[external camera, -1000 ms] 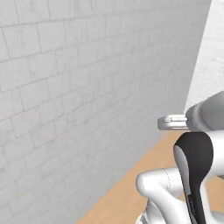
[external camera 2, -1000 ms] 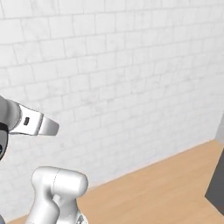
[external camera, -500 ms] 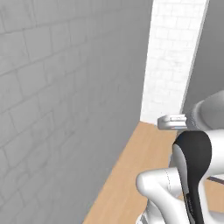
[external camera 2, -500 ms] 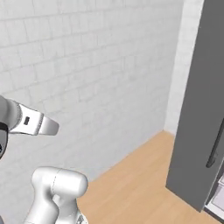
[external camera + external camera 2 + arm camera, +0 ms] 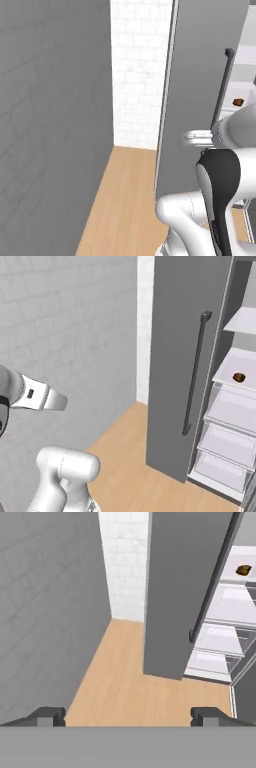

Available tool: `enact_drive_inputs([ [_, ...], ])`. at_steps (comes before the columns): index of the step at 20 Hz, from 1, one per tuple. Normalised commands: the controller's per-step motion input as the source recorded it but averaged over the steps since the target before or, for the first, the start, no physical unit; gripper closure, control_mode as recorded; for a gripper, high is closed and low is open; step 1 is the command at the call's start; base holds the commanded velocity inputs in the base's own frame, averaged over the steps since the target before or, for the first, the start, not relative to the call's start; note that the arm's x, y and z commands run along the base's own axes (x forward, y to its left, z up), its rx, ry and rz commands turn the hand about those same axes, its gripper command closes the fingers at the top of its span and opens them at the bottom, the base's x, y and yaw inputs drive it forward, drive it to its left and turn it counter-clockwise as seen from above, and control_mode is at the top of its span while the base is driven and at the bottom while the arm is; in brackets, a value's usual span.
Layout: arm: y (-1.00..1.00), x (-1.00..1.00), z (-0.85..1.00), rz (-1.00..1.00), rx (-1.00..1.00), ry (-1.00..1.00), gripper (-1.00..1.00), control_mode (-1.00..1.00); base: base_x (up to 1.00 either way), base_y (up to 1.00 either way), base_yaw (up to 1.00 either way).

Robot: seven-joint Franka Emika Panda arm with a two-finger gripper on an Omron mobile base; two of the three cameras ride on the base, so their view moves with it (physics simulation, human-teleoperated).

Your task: Place one bell pepper and one fish in each tupperware on the nearby counter, to pack two identical lunches.

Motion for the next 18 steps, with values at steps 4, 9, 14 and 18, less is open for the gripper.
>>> enact_drive_inputs([
  [4,0.00,0.00,0.00,0.00,0.00,0.00,-1.00,1.00,0.22,-0.68,-0.18],
  [9,0.00,0.00,0.00,0.00,0.00,0.00,-1.00,1.00,0.28,-0.79,-0.32],
  [14,0.00,0.00,0.00,0.00,0.00,0.00,-1.00,1.00,0.21,-0.27,-0.47],
  [18,0.00,0.00,0.00,0.00,0.00,0.00,-1.00,1.00,0.40,0.00,-0.48],
])
